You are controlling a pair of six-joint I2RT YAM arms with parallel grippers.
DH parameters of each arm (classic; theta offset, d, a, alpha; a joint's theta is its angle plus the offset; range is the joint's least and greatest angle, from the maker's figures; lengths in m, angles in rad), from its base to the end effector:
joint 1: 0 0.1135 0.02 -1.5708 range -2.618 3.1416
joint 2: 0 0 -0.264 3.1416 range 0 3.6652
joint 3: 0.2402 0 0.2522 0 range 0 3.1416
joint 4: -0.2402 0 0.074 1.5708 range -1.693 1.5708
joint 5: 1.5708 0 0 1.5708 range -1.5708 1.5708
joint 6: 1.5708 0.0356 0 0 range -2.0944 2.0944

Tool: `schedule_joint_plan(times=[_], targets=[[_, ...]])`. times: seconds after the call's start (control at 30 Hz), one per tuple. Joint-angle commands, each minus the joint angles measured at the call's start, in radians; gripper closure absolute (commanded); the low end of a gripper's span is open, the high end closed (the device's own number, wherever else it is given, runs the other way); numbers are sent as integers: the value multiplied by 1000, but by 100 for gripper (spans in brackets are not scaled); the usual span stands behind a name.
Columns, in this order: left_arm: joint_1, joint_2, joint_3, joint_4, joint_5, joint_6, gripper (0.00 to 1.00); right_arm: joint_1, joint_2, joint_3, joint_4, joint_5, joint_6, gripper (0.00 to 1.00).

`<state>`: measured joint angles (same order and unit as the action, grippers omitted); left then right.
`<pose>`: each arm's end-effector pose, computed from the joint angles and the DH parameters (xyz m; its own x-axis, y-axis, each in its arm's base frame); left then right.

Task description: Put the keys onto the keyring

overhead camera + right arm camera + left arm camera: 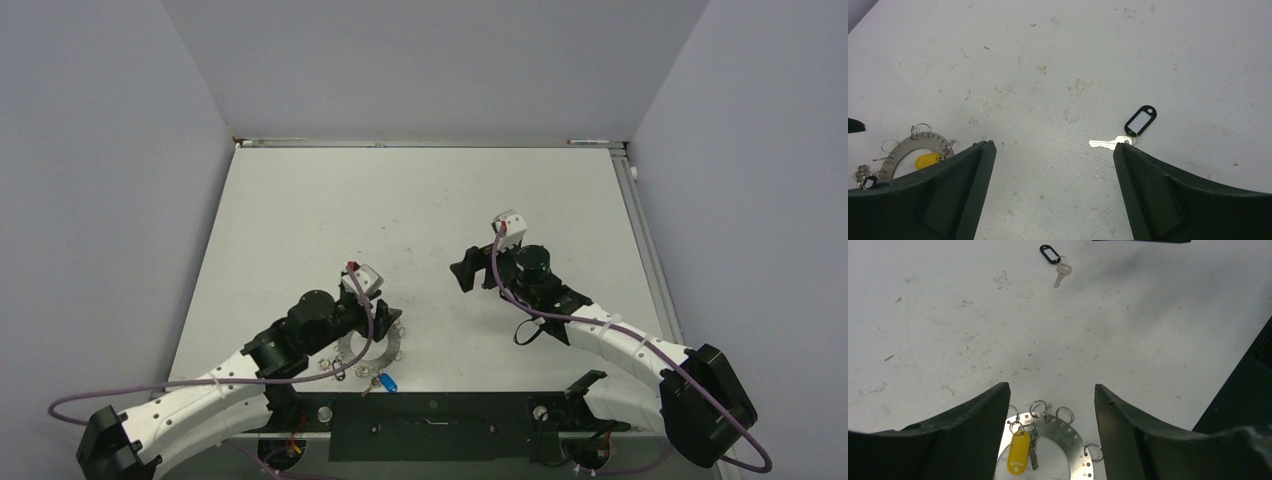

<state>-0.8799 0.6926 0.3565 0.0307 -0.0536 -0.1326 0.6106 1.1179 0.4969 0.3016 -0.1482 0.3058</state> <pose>0.1113 -0.1316 0.2250 -0.2873 0.1404 -0.9475 0.7052 0.7004 -0.1101 0.1955 0.1432 0.2229 -0.4506 0.0481 -0.8914 -0.5728 0.7503 0.3300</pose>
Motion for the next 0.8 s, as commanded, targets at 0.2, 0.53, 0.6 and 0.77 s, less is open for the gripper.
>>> schedule_joint_plan(times=[0.2,0.53,0.6,0.77], targets=[[-159,123,-156,334,-158,84,48,9,52,-11,112,-64,19,7],[-151,241,-127,299,-222,-15,58,9,57,-23,127,-86,28,7],[-152,281,-89,254,-252,-49,58,9,56,-23,126,-91,30,7],[-149,377,-41,222,-293,-94,58,9,53,-24,130,-91,30,7]])
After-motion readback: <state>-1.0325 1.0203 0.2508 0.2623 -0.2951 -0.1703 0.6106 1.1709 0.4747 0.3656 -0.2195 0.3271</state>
